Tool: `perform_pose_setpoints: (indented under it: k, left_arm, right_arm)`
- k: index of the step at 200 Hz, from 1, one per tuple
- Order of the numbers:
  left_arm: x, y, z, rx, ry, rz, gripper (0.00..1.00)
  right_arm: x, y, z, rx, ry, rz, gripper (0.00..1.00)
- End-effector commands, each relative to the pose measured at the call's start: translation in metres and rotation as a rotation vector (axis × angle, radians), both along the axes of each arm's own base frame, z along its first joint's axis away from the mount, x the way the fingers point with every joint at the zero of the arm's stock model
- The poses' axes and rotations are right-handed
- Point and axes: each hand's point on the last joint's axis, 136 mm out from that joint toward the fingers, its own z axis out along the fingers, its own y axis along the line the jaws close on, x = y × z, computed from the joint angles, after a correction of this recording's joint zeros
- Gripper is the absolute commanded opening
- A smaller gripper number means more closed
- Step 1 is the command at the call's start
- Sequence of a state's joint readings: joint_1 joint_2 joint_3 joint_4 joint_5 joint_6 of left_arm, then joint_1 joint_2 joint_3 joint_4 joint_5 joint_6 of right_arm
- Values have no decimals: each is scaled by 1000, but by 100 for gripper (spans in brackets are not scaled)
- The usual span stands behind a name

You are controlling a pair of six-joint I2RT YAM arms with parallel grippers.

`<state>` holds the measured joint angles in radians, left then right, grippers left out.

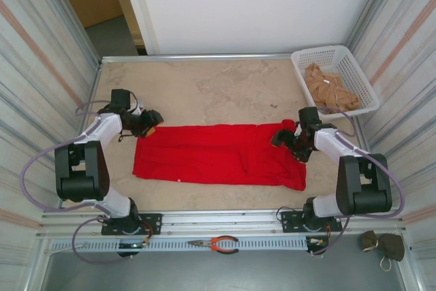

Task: Fold the inside-out t-shirt

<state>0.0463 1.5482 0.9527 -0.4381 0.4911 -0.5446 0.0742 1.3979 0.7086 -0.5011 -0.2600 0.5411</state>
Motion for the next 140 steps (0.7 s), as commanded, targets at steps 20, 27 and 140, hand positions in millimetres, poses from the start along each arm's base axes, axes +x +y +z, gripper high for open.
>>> perform_pose_setpoints:
  k: [20,27,140]
  left_arm:
    - [-2,-1,-3,-25,10,1,51]
    - [-2,-1,-3,-26,10,0,51]
    - [-9,4,-6,-20,37,-2,52]
  right_arm:
    - [-3,-23,-3,-127,49,-72,97]
    - [-1,-22,-5,-123,52,-76,97]
    - [7,-25,13,-90,26,-76,0]
